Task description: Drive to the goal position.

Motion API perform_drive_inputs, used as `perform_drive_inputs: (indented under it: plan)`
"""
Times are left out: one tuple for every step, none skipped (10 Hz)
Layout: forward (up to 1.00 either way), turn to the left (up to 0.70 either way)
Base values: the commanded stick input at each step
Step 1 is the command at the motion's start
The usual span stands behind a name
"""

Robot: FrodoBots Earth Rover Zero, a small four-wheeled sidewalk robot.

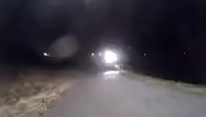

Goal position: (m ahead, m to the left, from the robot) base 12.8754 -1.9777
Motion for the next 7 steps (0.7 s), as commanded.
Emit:
perform_drive_inputs:
  plan:
    - [1.00,0.24]
    - [1.00,0.21]
    - [1.00,0.11]
    - [1.00,0.09]
    - [1.00,0.09]
    - [1.00,0.09]
    - [1.00,0.08]
